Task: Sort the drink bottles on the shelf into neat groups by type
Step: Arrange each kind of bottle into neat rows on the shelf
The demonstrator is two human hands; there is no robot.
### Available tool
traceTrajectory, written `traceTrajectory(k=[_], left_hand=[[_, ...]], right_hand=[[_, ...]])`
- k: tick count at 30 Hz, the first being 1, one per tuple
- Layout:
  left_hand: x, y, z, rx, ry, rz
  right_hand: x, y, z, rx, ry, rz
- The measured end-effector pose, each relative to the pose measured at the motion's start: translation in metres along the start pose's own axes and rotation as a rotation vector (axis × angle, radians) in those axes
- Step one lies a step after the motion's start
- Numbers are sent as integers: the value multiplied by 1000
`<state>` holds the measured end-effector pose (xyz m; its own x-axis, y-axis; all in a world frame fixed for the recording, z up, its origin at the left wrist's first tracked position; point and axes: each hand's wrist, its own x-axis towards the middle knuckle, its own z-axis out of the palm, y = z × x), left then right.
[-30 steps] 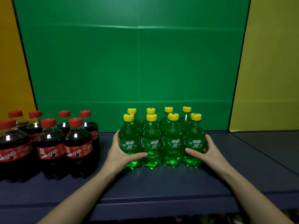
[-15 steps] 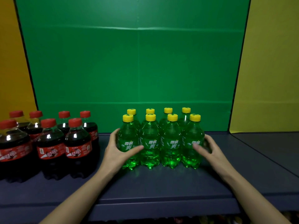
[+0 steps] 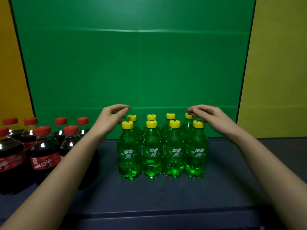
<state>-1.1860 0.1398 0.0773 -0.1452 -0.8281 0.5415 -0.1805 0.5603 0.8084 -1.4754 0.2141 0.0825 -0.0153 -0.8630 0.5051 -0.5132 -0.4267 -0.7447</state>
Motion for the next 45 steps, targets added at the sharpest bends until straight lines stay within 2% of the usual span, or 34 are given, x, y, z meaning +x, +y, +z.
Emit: traceTrajectory(k=[4,6,9,13,18,24,27,30,34,36,38,40,45], left_hand=[[23,2,-10,59,-284,-197],[28,0,-10,120,-341,-208],[31,-1,-6,212,-331,-146],[33,-3,-5,222,-320,-99],[35,-6,-2,232,-295,-67],[33,-7,-1,220,-296,-69],[26,-9,1,127,-264,-122],[10,-11,5,-65,-208,-225],[-17,-23,13,-292,-75,-343],[-37,-29,20,-393,13,-338],[-59,-39,27,-449,61,-319],[-83,-49,31,-483,75,-325],[-112,-58,38,-198,61,-230]], right_hand=[[29,-9,1,-149,-145,49],[41,-10,6,-261,-223,58],[54,-13,16,-382,-279,39],[63,-17,27,-519,-354,28],[68,-19,38,-701,-328,-16],[67,-23,36,-684,-355,-2],[61,-25,35,-723,-333,-10],[48,-24,25,-596,-205,-5],[11,1,15,-224,173,12],[-20,17,19,-8,247,84],[-51,28,29,160,223,168],[-75,36,40,216,169,230],[-96,54,53,193,14,213]])
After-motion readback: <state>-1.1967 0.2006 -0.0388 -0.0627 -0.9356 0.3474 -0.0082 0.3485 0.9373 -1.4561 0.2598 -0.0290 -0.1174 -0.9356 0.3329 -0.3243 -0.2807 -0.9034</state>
